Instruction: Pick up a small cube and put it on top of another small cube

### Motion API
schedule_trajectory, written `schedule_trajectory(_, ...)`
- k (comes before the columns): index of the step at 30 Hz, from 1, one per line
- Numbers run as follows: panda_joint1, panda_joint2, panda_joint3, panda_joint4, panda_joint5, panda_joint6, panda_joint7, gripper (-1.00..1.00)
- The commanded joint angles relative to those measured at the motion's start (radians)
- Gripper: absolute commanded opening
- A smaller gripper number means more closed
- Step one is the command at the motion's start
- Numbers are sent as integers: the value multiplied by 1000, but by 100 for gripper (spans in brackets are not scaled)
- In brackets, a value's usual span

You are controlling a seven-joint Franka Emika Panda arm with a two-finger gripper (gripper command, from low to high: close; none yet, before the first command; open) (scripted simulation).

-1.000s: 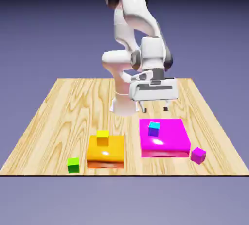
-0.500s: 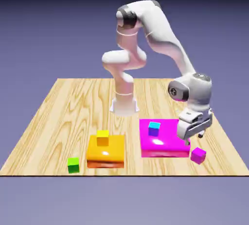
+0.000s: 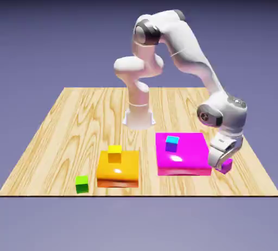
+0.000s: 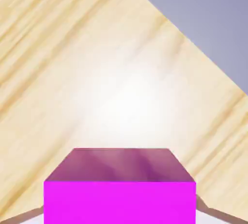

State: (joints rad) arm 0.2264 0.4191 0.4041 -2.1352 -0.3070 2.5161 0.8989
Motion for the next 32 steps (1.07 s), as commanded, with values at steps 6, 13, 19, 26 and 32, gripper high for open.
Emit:
schedule_trajectory(6, -137, -218, -129, -131, 97, -50, 34, -100)
schedule_trajectory(13, -311, -471, -313, -302, 226, -117, 74, -100)
schedule_trajectory(19, -413, -582, -450, -410, 305, -163, 94, -100)
schedule_trajectory(26, -413, -425, -448, -458, 318, 42, 84, 100)
schedule_trajectory(32, -413, -582, -450, -410, 305, -162, 94, 100)
